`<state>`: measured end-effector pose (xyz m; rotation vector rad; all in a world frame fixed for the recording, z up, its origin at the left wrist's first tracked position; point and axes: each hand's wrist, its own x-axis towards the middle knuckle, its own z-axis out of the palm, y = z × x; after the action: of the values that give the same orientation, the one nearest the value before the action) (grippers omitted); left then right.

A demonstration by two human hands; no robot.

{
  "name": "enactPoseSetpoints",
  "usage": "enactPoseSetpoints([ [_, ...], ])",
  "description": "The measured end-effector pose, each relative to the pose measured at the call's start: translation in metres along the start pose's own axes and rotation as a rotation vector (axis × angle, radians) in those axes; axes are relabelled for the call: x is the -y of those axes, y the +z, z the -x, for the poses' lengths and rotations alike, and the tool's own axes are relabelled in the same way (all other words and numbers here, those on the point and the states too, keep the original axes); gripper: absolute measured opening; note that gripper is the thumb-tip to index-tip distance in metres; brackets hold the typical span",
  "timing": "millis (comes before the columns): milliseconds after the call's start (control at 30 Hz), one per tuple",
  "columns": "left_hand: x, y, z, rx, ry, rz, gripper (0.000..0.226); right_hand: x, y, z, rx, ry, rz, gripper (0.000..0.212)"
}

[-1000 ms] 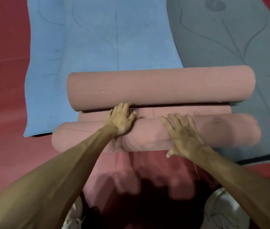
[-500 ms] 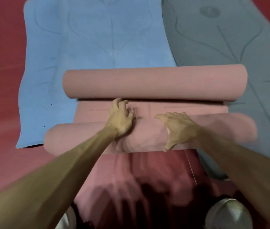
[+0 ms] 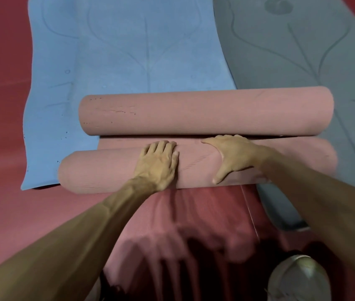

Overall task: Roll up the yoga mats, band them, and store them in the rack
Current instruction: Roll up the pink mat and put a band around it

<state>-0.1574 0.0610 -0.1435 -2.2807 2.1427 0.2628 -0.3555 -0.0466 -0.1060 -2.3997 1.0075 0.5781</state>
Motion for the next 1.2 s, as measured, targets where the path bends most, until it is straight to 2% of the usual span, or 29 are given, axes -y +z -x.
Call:
enactPoseSetpoints([
  [100,0.004,-0.004,-0.009,0.039,0.002,0.008,0.065,-0.001,0.007,0.003,-0.101,-0.020,0.025,0.119],
  [200,0.007,-0.010,-0.028,0.117,-0.038,0.072,0.046,0.003,0.026,0.008,-0.292,-0.008,0.174,0.121],
  [300,0.014,-0.018,-0.049,0.235,-0.077,0.187,0.046,0.013,0.050,0.011,-0.439,0.058,0.311,0.129],
  [367,0.017,-0.023,-0.060,0.280,-0.073,0.194,0.047,0.018,0.066,0.009,-0.538,0.092,0.299,0.131],
  [400,0.018,-0.023,-0.066,0.287,-0.079,0.195,0.046,0.020,0.072,0.006,-0.589,0.100,0.299,0.124],
  [500,0.017,-0.023,-0.076,0.275,-0.100,0.201,0.043,0.021,0.075,-0.005,-0.766,0.112,0.333,0.083],
  [567,0.019,-0.025,-0.081,0.270,-0.111,0.217,0.044,0.020,0.068,-0.015,-0.754,0.140,0.351,0.079],
  [667,0.021,-0.026,-0.082,0.275,-0.100,0.197,0.045,0.022,0.056,-0.020,-0.597,0.208,0.352,0.105],
  [800,0.023,-0.023,-0.070,0.227,-0.054,0.095,0.048,0.026,0.042,-0.017,-0.457,0.212,0.395,0.113],
  [967,0.016,-0.023,-0.043,0.144,-0.058,0.065,0.049,0.027,0.030,-0.008,-0.415,0.174,0.421,0.115],
  [1200,-0.001,-0.024,0.016,0.248,0.002,-0.018,0.062,0.054,0.059,0.037,-0.383,0.213,0.340,0.118],
])
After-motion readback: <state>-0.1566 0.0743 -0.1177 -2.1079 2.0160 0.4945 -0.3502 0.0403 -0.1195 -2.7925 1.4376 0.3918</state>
